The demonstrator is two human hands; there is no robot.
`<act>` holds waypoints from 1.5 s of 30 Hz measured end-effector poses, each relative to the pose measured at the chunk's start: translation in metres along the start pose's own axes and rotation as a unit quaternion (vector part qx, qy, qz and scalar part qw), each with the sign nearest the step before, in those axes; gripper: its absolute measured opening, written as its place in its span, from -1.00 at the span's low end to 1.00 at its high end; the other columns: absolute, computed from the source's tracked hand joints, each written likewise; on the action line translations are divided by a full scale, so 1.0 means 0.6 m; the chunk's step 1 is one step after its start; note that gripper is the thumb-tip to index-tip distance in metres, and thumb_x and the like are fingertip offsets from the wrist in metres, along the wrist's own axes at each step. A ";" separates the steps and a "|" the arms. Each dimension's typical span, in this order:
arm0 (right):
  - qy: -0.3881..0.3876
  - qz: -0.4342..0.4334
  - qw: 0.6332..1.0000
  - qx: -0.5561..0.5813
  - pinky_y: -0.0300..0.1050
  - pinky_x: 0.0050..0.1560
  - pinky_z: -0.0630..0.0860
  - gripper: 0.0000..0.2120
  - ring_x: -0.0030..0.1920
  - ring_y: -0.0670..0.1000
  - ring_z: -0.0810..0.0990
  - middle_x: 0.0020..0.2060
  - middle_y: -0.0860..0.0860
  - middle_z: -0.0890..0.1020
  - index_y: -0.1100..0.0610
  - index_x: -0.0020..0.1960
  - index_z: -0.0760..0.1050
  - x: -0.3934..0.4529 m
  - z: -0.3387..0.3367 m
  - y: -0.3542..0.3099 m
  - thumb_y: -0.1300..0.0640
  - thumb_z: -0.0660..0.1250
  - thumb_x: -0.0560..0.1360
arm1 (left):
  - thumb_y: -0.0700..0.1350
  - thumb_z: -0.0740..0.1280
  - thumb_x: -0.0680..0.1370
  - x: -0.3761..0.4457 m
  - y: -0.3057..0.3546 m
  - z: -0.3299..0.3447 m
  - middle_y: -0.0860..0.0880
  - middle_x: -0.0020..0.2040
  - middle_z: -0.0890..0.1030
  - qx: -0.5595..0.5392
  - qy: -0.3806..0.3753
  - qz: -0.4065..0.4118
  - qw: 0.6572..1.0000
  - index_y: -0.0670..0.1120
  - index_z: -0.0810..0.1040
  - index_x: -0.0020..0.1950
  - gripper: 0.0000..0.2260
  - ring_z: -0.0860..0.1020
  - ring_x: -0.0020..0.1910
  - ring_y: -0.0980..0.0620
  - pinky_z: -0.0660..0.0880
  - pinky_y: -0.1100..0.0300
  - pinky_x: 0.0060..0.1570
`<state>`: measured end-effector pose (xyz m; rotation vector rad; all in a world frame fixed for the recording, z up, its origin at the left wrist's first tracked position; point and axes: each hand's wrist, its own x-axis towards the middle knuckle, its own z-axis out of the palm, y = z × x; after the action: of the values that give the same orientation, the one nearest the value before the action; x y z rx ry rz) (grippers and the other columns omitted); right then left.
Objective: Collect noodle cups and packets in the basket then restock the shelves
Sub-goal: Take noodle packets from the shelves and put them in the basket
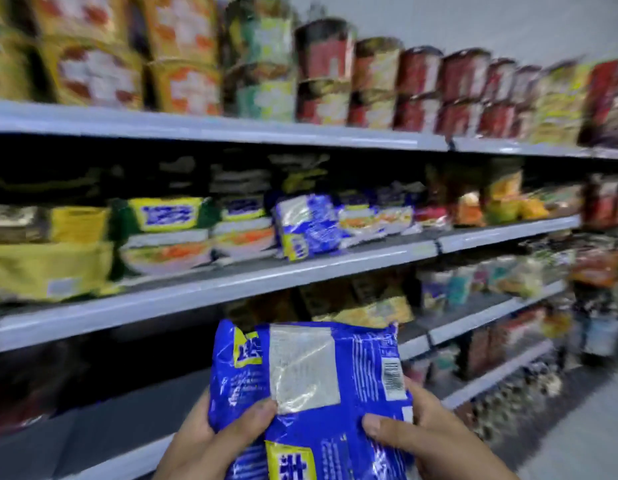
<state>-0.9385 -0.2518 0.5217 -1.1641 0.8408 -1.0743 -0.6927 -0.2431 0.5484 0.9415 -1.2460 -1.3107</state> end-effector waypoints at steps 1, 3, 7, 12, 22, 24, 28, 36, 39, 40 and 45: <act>0.015 -0.012 1.000 0.000 0.00 -0.03 0.64 -0.18 0.09 0.23 0.68 0.10 0.25 0.67 0.14 0.18 0.61 -0.009 -0.046 -0.025 0.16 0.76 -0.06 | 0.13 0.67 -0.36 0.023 -0.002 0.044 -0.16 -0.06 0.72 -0.013 -0.016 0.005 1.000 -0.05 0.68 0.03 -0.05 0.71 -0.15 -0.08 0.58 0.28 -0.37; 0.047 -0.025 0.998 0.015 0.00 -0.13 0.66 -0.15 0.05 0.26 0.68 0.08 0.28 0.67 0.16 0.19 0.58 -0.018 -0.132 -0.073 0.22 0.74 -0.08 | 0.09 0.68 -0.35 0.069 -0.005 0.119 -0.20 -0.05 0.71 -0.031 -0.040 0.018 0.999 -0.05 0.69 0.02 -0.07 0.70 -0.12 -0.17 0.61 0.16 -0.33; 0.099 -0.043 0.994 -0.012 0.01 -0.20 0.67 0.04 0.00 0.27 0.70 0.04 0.26 0.69 0.17 0.22 0.55 -0.001 -0.262 -0.155 0.15 0.76 -0.25 | 0.06 0.69 -0.36 0.155 0.021 0.214 -0.24 -0.05 0.70 -0.053 -0.005 0.025 0.998 -0.05 0.66 0.06 -0.04 0.69 -0.12 -0.25 0.56 -0.01 -0.14; 0.164 -0.071 0.982 -0.060 -0.05 -0.32 0.62 0.14 -0.18 0.19 0.73 -0.11 0.19 0.73 0.12 0.13 0.56 0.057 -0.378 -0.216 0.01 0.71 -0.47 | -0.21 0.64 0.19 0.251 0.063 0.225 -0.18 -0.10 0.72 -0.019 0.070 0.052 0.996 -0.02 0.65 0.10 -0.49 0.70 -0.22 -0.19 0.51 -0.08 -0.04; 0.224 -0.189 0.956 -0.037 0.11 -0.27 0.65 -0.12 -0.12 0.28 0.72 -0.01 0.23 0.71 0.10 0.24 0.47 0.305 -0.548 -0.311 0.09 0.73 -0.02 | 0.25 0.64 -0.16 0.526 0.077 0.278 -0.08 -0.05 0.73 -0.019 0.113 0.138 0.984 0.10 0.62 0.06 -0.18 0.71 -0.12 -0.17 0.54 -0.16 0.05; 0.209 -0.202 0.956 -0.041 0.16 -0.19 0.66 -0.21 -0.07 0.28 0.71 0.02 0.21 0.70 0.09 0.27 0.45 0.356 -0.575 -0.340 0.10 0.69 0.11 | 0.20 0.66 0.00 0.583 0.079 0.314 -0.08 -0.03 0.73 -0.023 0.102 0.163 0.981 0.06 0.61 0.07 -0.32 0.70 -0.08 -0.15 0.54 -0.16 0.09; 0.185 -0.223 0.954 -0.079 0.09 -0.14 0.65 -0.11 -0.05 0.23 0.72 0.01 0.15 0.72 0.10 0.24 0.48 0.464 -0.633 -0.383 -0.01 0.71 -0.03 | -0.19 0.50 0.44 0.688 0.071 0.376 -0.03 -0.06 0.73 0.013 0.117 0.181 0.977 0.00 0.58 0.11 -0.72 0.71 -0.10 -0.04 0.59 0.01 -0.04; 0.058 -0.169 0.969 -0.168 0.04 -0.06 0.65 -0.33 -0.05 0.11 0.72 -0.02 0.12 0.73 0.18 0.24 0.48 0.642 -0.704 -0.374 0.08 0.64 0.20 | -0.01 0.54 0.39 0.762 0.025 0.422 -0.10 0.40 0.35 0.542 0.321 0.265 0.730 0.15 -0.04 0.58 -0.04 0.43 0.29 -0.18 0.43 -0.02 0.17; 0.118 -0.198 0.904 -0.361 0.05 0.22 0.53 -0.41 0.14 0.07 0.63 0.16 0.08 0.63 0.08 0.30 0.40 0.664 -0.716 -0.364 0.03 0.56 0.36 | -0.13 0.62 0.19 0.778 0.008 0.437 -0.28 0.40 0.39 0.707 0.334 0.286 0.554 0.04 0.52 0.35 -0.27 0.40 0.29 -0.33 0.31 -0.25 0.21; 0.154 -0.225 0.851 -0.449 0.00 0.32 0.42 -0.32 0.29 0.08 0.50 0.29 0.10 0.51 0.07 0.41 0.32 0.662 -0.717 -0.361 -0.03 0.53 0.39 | -0.10 0.61 0.20 0.784 0.001 0.444 -0.27 0.41 0.40 0.728 0.320 0.273 0.542 0.04 0.60 0.25 -0.38 0.40 0.32 -0.35 0.26 -0.27 0.23; 0.077 -0.227 0.742 -0.626 0.09 0.56 -0.04 -0.06 0.58 0.11 -0.22 0.59 -0.05 -0.17 -0.13 0.59 -0.18 0.624 -0.675 -0.339 -0.42 0.24 0.43 | 0.52 0.08 0.36 0.799 -0.041 0.437 -0.21 0.41 0.44 0.780 0.265 0.157 0.544 0.13 0.52 0.33 -0.28 0.35 0.42 -0.31 0.21 -0.29 0.33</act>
<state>-1.2494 -0.7367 0.6385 -2.5395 1.5519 -0.9327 -1.0204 -0.6749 0.6183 1.9169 -1.7697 0.8223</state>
